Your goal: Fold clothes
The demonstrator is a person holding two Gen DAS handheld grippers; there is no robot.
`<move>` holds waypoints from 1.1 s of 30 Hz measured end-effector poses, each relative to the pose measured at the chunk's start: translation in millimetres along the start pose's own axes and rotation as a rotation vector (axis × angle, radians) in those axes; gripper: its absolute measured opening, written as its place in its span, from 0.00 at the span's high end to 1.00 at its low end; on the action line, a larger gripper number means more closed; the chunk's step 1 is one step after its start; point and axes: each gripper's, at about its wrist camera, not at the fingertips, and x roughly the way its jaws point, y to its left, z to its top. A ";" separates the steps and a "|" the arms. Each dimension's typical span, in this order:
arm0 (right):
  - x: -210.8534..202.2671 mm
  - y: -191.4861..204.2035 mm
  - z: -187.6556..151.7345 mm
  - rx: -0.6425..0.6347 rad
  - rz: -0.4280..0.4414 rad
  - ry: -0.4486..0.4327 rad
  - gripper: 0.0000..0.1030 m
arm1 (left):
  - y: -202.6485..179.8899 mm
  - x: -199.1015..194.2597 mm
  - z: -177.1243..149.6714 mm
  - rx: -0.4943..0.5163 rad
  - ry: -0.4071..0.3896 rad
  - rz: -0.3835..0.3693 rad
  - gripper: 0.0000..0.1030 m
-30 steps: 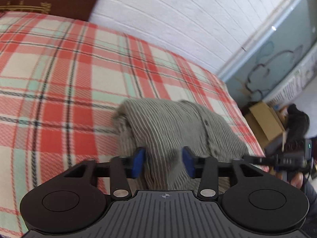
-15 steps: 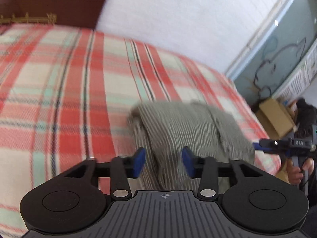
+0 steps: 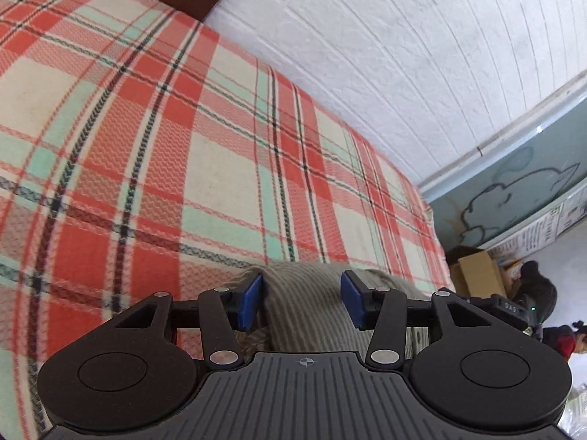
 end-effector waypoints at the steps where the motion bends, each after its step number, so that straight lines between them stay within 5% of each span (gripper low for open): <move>1: 4.3 1.2 1.2 -0.008 0.004 0.007 0.83 | 1.1 1.4 0.1 0.001 -0.009 0.016 0.80; 2: 7.4 4.8 1.9 -0.041 0.011 0.011 0.93 | 3.7 2.3 -0.2 -0.006 -0.015 0.028 0.86; 5: 11.0 6.7 3.4 -0.089 0.041 0.000 0.94 | 17.2 3.9 -2.6 -0.039 -0.009 0.058 0.93; 8: 24.0 -5.3 2.9 -0.111 -0.107 0.037 0.94 | 25.1 9.4 -7.2 -0.035 0.008 0.110 0.93; 10: 23.9 -10.1 2.3 -0.095 -0.097 0.040 0.91 | 25.3 9.8 -8.7 -0.024 0.011 0.121 0.93; 12: 18.6 -9.4 3.2 -0.085 -0.070 0.024 0.86 | 22.2 2.1 -5.9 -0.014 -0.007 0.134 0.65; 14: 4.0 1.9 4.2 -0.118 -0.064 -0.019 0.74 | 18.0 -8.4 -2.3 0.005 -0.034 0.155 0.55; 17: -17.3 27.1 1.5 -0.213 -0.100 -0.095 0.74 | 0.5 -35.8 6.2 0.079 -0.109 0.192 0.55; 22: -0.7 68.4 -6.6 -0.306 -0.027 -0.051 0.75 | -47.9 -39.5 11.4 0.170 -0.113 0.028 0.52; 26: 37.2 99.9 -34.9 -0.538 -0.178 -0.008 0.77 | -63.7 1.1 -3.0 0.244 -0.049 0.044 0.51; 29: 51.0 107.7 -45.6 -0.599 -0.220 0.042 0.78 | -52.9 36.5 -17.8 0.251 0.021 0.112 0.53; 33: 61.2 120.7 -54.3 -0.690 -0.318 0.065 0.78 | -54.6 34.6 -28.3 0.267 0.014 0.091 0.50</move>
